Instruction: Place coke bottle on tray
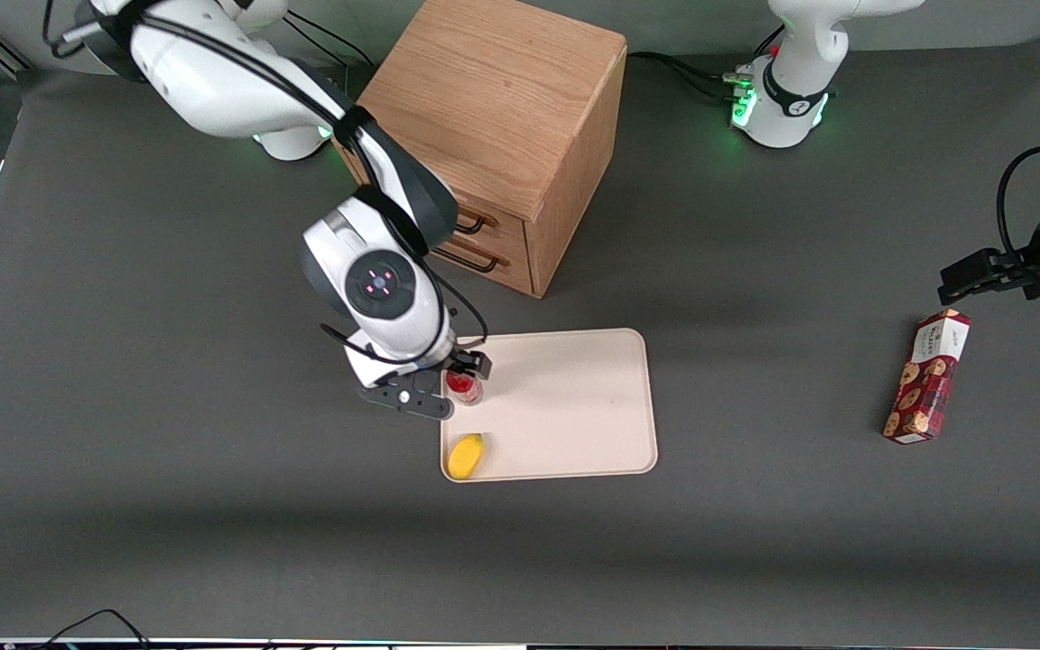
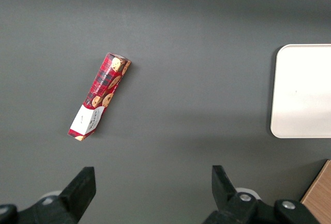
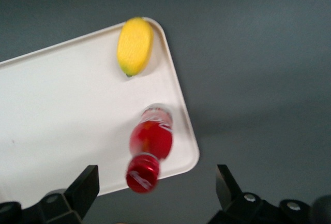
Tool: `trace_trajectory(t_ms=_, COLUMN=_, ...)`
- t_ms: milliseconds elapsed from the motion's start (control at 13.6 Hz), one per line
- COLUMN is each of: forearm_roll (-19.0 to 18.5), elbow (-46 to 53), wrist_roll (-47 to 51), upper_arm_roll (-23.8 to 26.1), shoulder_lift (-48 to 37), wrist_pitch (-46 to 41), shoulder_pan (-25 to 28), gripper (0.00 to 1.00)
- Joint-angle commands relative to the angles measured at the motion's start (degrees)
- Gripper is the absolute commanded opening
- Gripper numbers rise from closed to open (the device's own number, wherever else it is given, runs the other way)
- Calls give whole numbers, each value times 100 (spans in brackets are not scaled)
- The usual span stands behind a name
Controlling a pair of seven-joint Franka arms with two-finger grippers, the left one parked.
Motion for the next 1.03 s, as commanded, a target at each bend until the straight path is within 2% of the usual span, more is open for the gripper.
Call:
trace_trajectory(t_ms=0, forearm_roll=311, elbow=-1355, wrist_roll=-1194, upper_arm_roll=-292, shoulder_lift=-1492, wrist_pitch=-19, shoulder_pan=-400, gripper=100)
trace_trajectory(t_ms=368, forearm_roll=1173, elbow=-1753, wrist_roll=-3664, upper_arm_roll=-1221, shoulder_lift=-2784, wrist_pitch=-792, shoulder_pan=-1183, gripper=100)
trace_trajectory(t_ms=588, forearm_roll=1209, elbow=-2104, wrist_roll=-4772, upper_arm_roll=-1881, shoulder_lift=-3479, wrist_pitch=-1047, shoulder_pan=-1438, gripper=100)
trace_trajectory(t_ms=735, forearm_roll=1209, elbow=-2202, wrist_roll=-4943, upper_arm_roll=-2224, shoulder_lift=-3779, wrist_pitch=-1100, shoulder_pan=-1457, gripper=100)
trace_trajectory(t_ms=956, forearm_roll=1200, elbow=-2193, wrist_roll=-4934, upper_arm_roll=-2348, shoulder_lift=-3868, wrist_pitch=-1100, shoulder_pan=-1457, gripper=100)
